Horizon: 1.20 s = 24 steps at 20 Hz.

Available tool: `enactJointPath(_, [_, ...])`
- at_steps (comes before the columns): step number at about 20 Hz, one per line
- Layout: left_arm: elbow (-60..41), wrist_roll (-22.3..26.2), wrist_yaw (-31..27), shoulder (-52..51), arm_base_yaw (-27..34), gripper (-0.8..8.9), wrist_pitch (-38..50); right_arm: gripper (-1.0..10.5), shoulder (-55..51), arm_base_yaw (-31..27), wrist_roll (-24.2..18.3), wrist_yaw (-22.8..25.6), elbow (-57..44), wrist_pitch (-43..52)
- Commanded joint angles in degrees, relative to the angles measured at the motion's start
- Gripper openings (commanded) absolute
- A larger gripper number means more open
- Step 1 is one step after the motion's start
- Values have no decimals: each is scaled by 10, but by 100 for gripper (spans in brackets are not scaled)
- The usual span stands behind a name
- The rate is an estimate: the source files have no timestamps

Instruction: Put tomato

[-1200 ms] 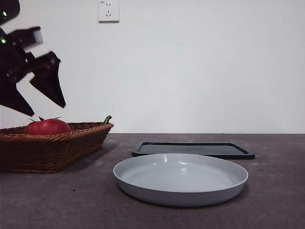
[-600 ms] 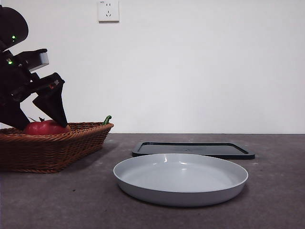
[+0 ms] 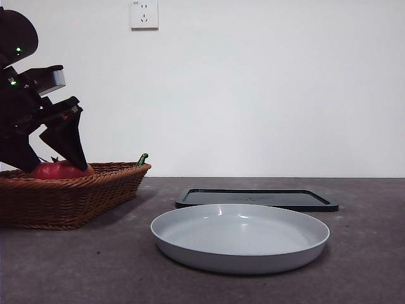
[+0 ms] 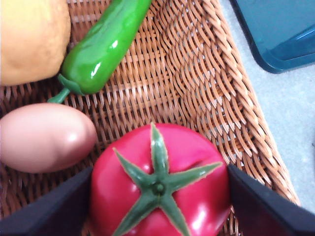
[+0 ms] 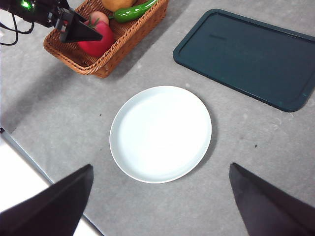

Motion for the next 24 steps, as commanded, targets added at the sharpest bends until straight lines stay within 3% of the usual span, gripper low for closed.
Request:
enactJointPath(1, [12,0,-1,10,-2,276,-4,440,4,2,0,-1,11,5])
enactJointPath(11, [56,-19,35,-95,-29,277,-37,440,4,2,0,-1,11,6])
enactJointPath(17, [59,-18,38,-155,-158,277,-32,440,4,2,0,-1,11,5])
enactJointPath(24, [59,-14,7,-78,-302,277,28,440,4,2,0,-1,11,5])
